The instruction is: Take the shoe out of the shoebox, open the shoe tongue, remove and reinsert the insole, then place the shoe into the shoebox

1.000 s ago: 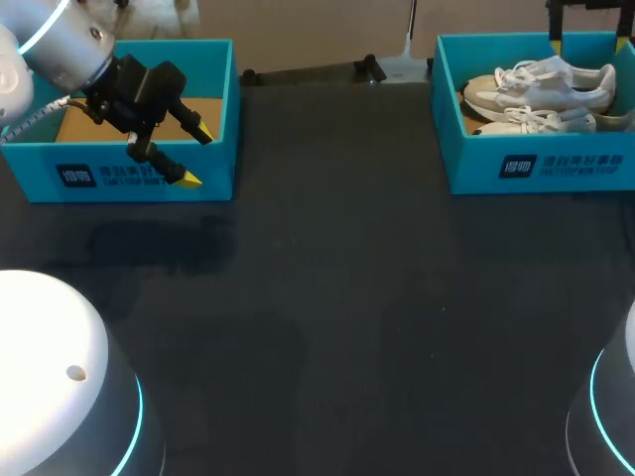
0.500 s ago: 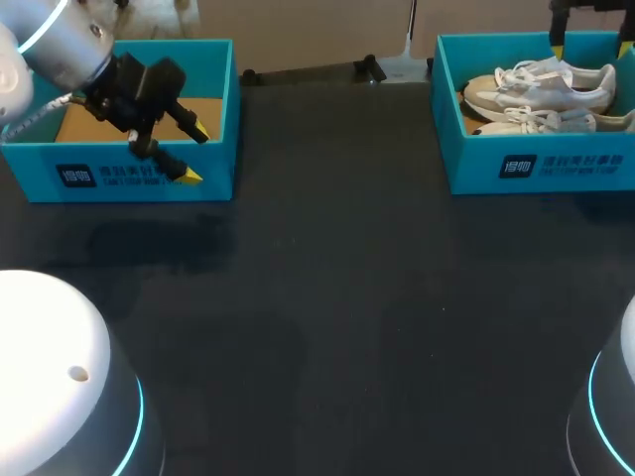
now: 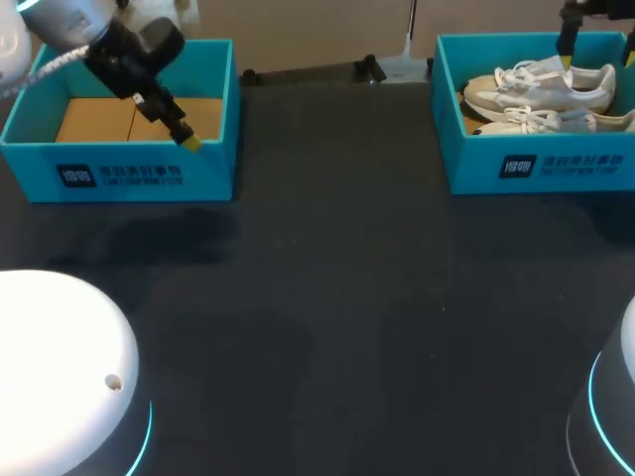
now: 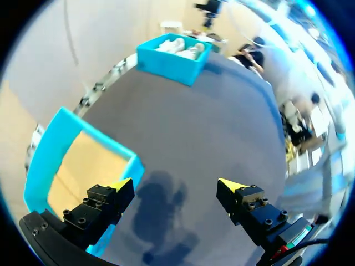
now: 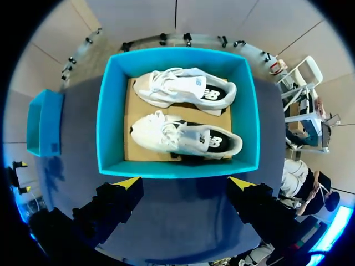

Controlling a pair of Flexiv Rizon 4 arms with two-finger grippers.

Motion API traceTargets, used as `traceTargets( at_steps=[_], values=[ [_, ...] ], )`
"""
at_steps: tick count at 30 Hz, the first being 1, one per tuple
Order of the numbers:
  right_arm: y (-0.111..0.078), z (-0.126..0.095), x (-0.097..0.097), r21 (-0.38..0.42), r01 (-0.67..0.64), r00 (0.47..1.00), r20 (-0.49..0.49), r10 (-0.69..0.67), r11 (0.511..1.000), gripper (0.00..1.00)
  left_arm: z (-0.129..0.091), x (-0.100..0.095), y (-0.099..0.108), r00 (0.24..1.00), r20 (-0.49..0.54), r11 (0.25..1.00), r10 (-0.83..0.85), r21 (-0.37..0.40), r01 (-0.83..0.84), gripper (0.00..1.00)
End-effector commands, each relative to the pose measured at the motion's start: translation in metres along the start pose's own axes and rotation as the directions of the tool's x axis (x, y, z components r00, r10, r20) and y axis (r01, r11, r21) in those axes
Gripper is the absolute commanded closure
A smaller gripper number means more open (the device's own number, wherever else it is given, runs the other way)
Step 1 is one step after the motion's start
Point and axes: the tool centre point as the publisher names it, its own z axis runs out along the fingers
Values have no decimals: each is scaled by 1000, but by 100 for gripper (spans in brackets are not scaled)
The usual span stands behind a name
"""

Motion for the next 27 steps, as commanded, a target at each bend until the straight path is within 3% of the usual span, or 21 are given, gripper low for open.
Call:
traceTargets(
  at_steps=[1, 11, 13, 23, 27],
  values=[
    [-17, -6, -2, -85, 7, 1000, -6, -7, 996, 0, -6, 1, -2, 929, 104, 929, -356, -62, 364, 0],
    [-65, -18, 13, -71, 46, 999, -22, -48, 996, 0, -26, -14, 6, 755, 248, 755, -607, -119, 645, 0],
    [-75, -19, 17, -67, 47, 999, -24, -48, 997, 0, -30, -15, 6, 722, 298, 727, -624, -118, 677, 0],
    [-121, -13, 32, -35, 28, 999, -37, -30, 999, 0, -33, -24, 10, 562, 364, 578, -743, -75, 813, 0],
    [-134, -9, 37, -28, 39, 998, -53, -40, 999, 0, -33, -22, 9, 533, 390, 555, -751, -63, 829, 0]
  ],
)
